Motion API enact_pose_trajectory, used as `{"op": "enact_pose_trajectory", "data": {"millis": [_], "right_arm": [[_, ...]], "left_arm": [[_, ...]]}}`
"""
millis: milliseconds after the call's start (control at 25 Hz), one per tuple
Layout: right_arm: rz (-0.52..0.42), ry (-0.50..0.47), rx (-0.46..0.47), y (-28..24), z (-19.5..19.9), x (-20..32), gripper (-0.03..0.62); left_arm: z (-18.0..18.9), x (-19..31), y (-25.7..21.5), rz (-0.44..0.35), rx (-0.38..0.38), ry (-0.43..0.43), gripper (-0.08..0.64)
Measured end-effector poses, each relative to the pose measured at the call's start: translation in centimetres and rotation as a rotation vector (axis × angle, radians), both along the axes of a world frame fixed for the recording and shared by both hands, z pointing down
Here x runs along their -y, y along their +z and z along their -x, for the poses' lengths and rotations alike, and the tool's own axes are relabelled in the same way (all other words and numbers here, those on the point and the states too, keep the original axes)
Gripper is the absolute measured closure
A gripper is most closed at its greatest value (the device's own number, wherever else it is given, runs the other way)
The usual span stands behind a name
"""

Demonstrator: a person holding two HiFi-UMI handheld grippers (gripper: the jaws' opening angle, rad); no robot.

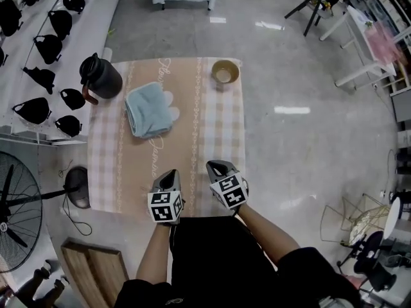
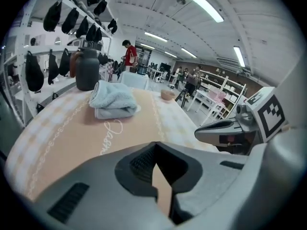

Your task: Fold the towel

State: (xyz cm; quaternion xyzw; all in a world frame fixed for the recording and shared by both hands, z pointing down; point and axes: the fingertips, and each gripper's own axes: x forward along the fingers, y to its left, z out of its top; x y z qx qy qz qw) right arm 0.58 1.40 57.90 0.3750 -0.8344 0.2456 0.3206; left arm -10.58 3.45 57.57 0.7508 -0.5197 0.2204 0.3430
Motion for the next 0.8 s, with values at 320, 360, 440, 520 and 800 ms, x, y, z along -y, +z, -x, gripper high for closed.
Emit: {"op": "enact_pose_trajectory", "data": {"millis": [320, 360, 440, 520, 800], "right_arm": [[-0.227, 0.067, 0.124, -11.7, -3.3, -0.1, 0.589], [-0.261, 0.071, 0.141, -13.7, -3.4, 0.1, 0.589], [-0.334, 0.078, 0.170, -17.6, -3.7, 0.6, 0.589], [-0.406, 0.083, 0.187, -21.2, -3.9, 0.8, 0.589], [-0.602, 0.124, 0.223, -31.3, -3.7, 1.3, 0.589]], "left_arm": [[-1.9, -0.7, -14.3, -0.308, -0.020, -0.085, 0.557], [-2.1, -0.7, -16.4, -0.349, -0.019, -0.088, 0.557], [-2.4, -0.5, -20.6, -0.433, -0.009, -0.091, 0.557], [-2.5, -0.4, -24.6, -0.519, 0.005, -0.092, 0.557], [-0.4, -0.4, -35.0, -0.755, 0.023, -0.098, 0.557]]}}
